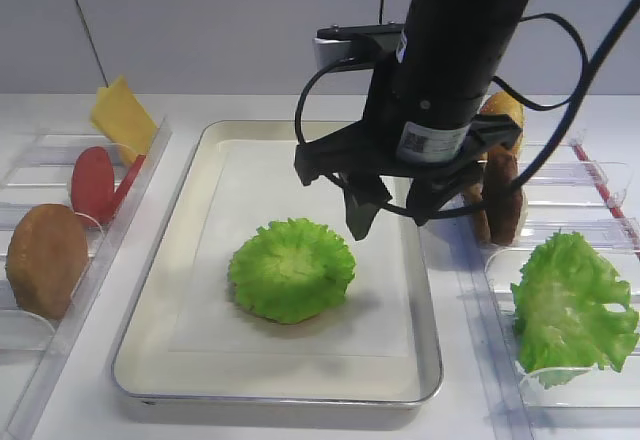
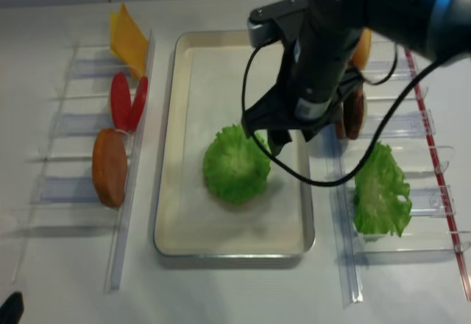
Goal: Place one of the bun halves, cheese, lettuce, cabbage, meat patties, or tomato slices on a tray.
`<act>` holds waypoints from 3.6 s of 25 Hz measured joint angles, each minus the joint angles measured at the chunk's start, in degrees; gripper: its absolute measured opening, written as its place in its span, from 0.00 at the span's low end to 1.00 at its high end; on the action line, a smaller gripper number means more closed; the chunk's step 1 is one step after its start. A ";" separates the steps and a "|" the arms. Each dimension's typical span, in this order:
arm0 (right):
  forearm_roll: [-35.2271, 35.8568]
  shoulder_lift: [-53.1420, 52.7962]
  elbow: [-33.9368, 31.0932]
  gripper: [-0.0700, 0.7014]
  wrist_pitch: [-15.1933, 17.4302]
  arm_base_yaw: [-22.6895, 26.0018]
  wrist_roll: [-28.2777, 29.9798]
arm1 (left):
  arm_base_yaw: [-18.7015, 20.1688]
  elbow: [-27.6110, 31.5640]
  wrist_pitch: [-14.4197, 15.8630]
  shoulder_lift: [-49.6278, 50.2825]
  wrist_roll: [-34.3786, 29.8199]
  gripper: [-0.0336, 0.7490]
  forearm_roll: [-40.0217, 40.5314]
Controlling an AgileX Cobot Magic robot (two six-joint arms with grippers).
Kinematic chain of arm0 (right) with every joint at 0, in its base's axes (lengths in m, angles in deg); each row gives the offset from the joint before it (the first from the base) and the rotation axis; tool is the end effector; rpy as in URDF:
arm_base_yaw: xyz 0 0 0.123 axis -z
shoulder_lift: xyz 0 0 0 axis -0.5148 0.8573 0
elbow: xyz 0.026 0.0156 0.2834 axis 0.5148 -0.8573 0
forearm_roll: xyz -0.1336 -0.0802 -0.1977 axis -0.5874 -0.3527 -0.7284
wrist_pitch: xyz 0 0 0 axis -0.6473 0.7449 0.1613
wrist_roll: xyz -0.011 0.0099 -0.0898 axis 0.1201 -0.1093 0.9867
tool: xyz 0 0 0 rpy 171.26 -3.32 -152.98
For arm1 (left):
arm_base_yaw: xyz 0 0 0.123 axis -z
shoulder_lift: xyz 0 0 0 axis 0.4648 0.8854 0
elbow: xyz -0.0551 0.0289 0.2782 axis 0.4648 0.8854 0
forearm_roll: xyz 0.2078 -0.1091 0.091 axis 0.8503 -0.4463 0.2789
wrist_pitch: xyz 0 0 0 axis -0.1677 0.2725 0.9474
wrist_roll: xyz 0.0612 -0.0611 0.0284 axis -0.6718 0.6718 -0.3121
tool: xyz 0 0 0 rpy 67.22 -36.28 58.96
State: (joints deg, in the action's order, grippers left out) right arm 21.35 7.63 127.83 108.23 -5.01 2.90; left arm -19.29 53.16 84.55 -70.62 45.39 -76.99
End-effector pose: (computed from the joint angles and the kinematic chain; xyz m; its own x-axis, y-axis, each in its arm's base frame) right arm 0.2627 0.2048 0.2758 -0.9210 -0.3627 -0.1421 -0.3831 0.9093 0.1624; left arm -0.0105 0.0069 0.2627 -0.5583 0.0604 -0.8275 0.0861 0.9962 0.0146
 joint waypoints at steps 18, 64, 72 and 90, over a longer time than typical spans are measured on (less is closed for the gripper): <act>1.20 -14.83 -0.81 0.67 3.84 0.00 -1.82 | 0.00 0.00 0.00 0.00 0.00 0.42 0.00; -8.36 -82.23 -39.36 0.67 5.71 20.94 11.41 | 0.00 0.00 0.00 0.00 0.00 0.42 0.00; -6.49 -90.02 -46.02 0.67 3.23 31.03 11.71 | 0.00 0.00 0.00 0.00 0.00 0.42 0.00; 0.28 -96.84 -50.77 0.58 -1.70 38.54 21.74 | 0.00 0.00 0.00 0.00 0.00 0.42 0.00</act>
State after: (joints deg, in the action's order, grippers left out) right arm 21.63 -89.21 77.06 106.52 33.53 24.64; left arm -19.29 53.16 84.55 -70.62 45.39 -76.99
